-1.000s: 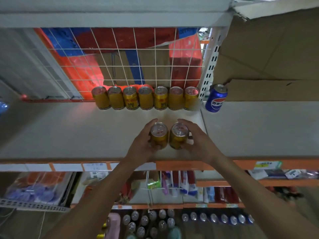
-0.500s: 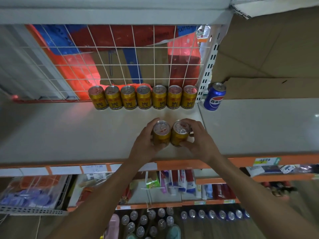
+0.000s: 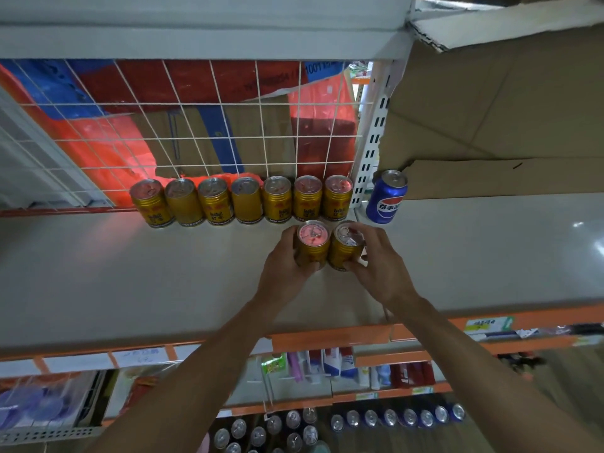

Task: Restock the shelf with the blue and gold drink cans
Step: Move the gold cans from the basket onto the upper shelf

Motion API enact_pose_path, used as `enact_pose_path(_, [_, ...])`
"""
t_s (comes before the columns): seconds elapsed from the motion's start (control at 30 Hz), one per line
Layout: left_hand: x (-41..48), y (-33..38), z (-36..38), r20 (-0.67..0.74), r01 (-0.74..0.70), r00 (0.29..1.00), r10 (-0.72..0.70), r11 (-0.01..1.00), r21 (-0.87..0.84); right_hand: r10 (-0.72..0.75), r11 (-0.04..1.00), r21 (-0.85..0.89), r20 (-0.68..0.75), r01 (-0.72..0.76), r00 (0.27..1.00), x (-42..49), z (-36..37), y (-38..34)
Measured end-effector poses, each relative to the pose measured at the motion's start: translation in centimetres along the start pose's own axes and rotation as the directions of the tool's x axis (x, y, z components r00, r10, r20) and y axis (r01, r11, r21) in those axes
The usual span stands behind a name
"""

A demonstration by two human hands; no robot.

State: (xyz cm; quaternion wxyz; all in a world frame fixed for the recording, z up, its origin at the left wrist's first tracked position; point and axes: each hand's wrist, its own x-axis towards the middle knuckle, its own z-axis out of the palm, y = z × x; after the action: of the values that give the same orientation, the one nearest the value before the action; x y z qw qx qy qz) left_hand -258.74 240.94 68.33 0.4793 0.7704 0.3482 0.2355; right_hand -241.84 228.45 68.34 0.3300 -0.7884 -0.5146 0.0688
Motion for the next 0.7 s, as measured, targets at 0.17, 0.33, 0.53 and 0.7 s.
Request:
enact_pose_path(0.17, [2.5,0.1,0.8,-0.056,0.001,0.998,0.000,1.000,0.025,-0.030,0.999,0.022,-0.019,0.031,0.999,2.5,0.4,1.2])
enact_pose_path(0.33, [4.4,0.3,1.0,-0.095,0.016,0.995,-0.014,1.000,0.022,-0.031,0.998,0.049,-0.023,0.032,0.999,5.1,0.8,1.7])
enact_pose_path(0.53, [5.0,0.4,1.3,-0.104,0.038,0.994,-0.035,0.999,0.027,-0.033,0.998,0.062,-0.021,0.034,0.999,5.9,1.0,2.1])
enact_pose_path(0.7, [4.9,0.1,1.2,-0.089,0.041,0.995,-0.036,0.998,0.051,-0.029,0.998,0.057,-0.046,0.032,0.999,5.7,1.3,2.0])
